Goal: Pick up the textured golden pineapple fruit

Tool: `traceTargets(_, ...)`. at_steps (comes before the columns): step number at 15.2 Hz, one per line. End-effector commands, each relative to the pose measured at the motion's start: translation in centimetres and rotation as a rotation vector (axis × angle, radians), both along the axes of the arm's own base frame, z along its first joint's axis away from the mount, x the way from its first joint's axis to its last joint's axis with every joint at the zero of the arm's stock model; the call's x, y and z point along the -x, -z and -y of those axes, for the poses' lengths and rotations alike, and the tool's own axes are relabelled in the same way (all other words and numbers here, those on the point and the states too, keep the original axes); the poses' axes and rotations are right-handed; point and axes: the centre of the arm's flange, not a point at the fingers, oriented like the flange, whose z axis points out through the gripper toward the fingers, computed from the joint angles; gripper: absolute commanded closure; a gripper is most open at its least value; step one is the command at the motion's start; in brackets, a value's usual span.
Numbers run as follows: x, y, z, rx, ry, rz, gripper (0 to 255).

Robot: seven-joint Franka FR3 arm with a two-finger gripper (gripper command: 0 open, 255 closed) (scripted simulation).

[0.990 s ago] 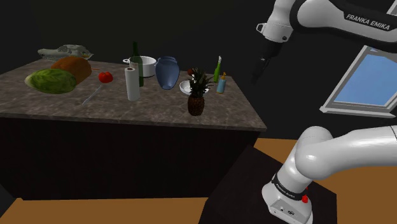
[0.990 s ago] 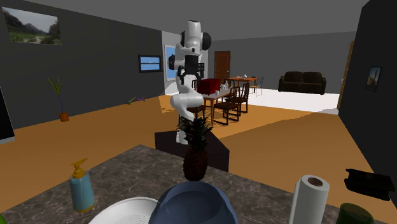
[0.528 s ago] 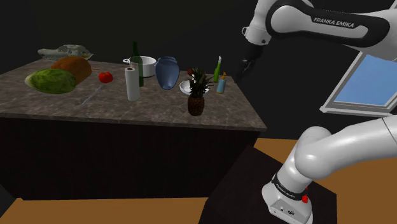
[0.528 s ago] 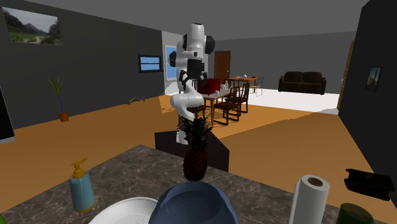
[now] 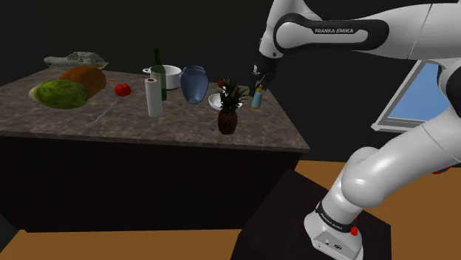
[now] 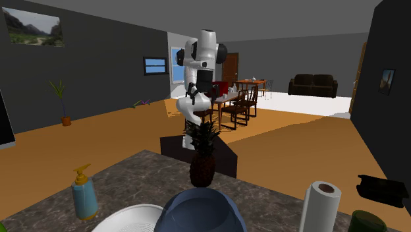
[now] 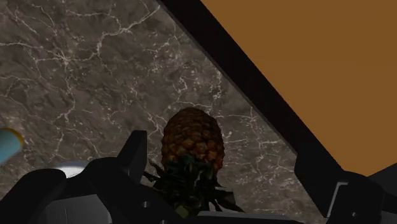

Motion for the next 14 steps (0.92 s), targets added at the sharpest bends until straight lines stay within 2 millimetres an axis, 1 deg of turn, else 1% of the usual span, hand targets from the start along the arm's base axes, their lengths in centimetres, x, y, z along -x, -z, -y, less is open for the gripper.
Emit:
traceTargets(1, -2.7, 0.7, 0.8, -0.001, 0.029, 0.009, 0)
traceTargets(6, -8.5, 2.8, 2.1, -0.003, 0.097, 0.028, 0)
traceTargets(14, -8.5, 6.8, 2.1, -0.003, 0.097, 0.028, 0)
